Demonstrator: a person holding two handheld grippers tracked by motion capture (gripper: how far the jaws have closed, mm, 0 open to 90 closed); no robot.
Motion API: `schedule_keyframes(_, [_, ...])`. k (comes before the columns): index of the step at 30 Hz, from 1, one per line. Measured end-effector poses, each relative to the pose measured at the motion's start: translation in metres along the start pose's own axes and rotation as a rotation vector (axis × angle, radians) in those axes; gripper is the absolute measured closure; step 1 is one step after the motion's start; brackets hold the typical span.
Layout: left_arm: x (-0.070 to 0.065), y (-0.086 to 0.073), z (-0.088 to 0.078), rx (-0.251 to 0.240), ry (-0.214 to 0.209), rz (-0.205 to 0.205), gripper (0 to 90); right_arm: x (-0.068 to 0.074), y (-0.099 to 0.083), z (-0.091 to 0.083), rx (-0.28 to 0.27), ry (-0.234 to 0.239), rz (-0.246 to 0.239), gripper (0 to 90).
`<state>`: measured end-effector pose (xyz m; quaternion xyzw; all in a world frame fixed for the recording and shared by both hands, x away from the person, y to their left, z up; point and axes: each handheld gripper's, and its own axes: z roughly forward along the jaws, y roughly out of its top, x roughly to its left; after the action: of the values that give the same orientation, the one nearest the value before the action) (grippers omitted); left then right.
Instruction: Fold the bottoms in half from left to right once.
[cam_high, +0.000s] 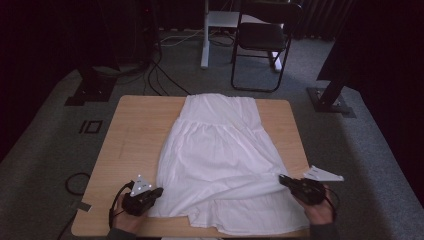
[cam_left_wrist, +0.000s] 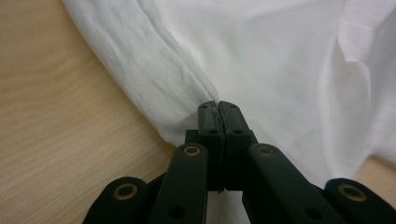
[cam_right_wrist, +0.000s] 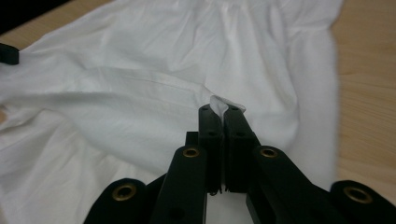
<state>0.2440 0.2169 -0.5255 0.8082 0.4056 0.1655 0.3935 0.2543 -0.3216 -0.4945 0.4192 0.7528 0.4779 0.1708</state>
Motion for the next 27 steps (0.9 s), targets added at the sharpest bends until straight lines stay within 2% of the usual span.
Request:
schedule_keyframes(3, [-0.007, 0.001, -0.008, -0.002, -0.034, 0.005, 89.5, -0.001, -0.016, -0.035, -0.005, -0.019, 0.01, 87.2])
schedule_keyframes(5, [-0.01, 0.001, -0.007, 0.015, -0.048, 0.029, 89.3, -0.003, -0.032, -0.049, 0.01, -0.027, 0.025, 87.2])
schedule_keyframes(6, [-0.011, 0.001, -0.005, 0.022, -0.052, 0.034, 89.0, -0.005, -0.041, -0.054, 0.019, -0.009, 0.037, 87.0])
schedule_keyframes(7, [-0.011, 0.001, -0.004, 0.025, -0.055, 0.038, 87.7, -0.008, -0.051, -0.055, 0.035, 0.012, 0.051, 85.8])
schedule_keyframes(8, [-0.01, 0.001, -0.002, 0.025, -0.058, 0.034, 81.8, -0.011, -0.06, -0.055, 0.062, 0.025, 0.063, 81.6])
schedule_keyframes(10, [-0.008, 0.0, -0.001, 0.015, -0.053, 0.014, 66.0, -0.016, -0.074, -0.049, 0.111, 0.056, 0.077, 67.8])
schedule_keyframes(12, [-0.004, 0.0, -0.002, 0.0, -0.032, -0.01, 57.3, -0.019, -0.079, -0.045, 0.118, 0.036, 0.09, 56.6])
schedule_keyframes(13, [-0.001, 0.0, -0.002, -0.011, -0.023, -0.018, 55.5, -0.021, -0.079, -0.044, 0.105, 0.033, 0.1, 54.8])
schedule_keyframes(15, [0.005, 0.004, 0.0, -0.021, -0.008, -0.042, 51.4, -0.023, -0.073, -0.041, 0.073, 0.013, 0.109, 50.1])
schedule_keyframes(18, [0.014, 0.015, 0.01, -0.024, 0.046, -0.031, 47.9, -0.026, -0.057, -0.027, 0.043, -0.007, 0.103, 46.5])
schedule_keyframes(24, [0.039, 0.055, 0.04, -0.042, 0.112, -0.038, 41.2, -0.038, -0.016, 0.026, 0.059, -0.11, 0.072, 46.4])
schedule_keyframes(27, [0.054, 0.075, 0.059, -0.037, 0.163, -0.051, 39.6, -0.035, 0.01, 0.056, 0.075, -0.142, 0.016, 46.2])
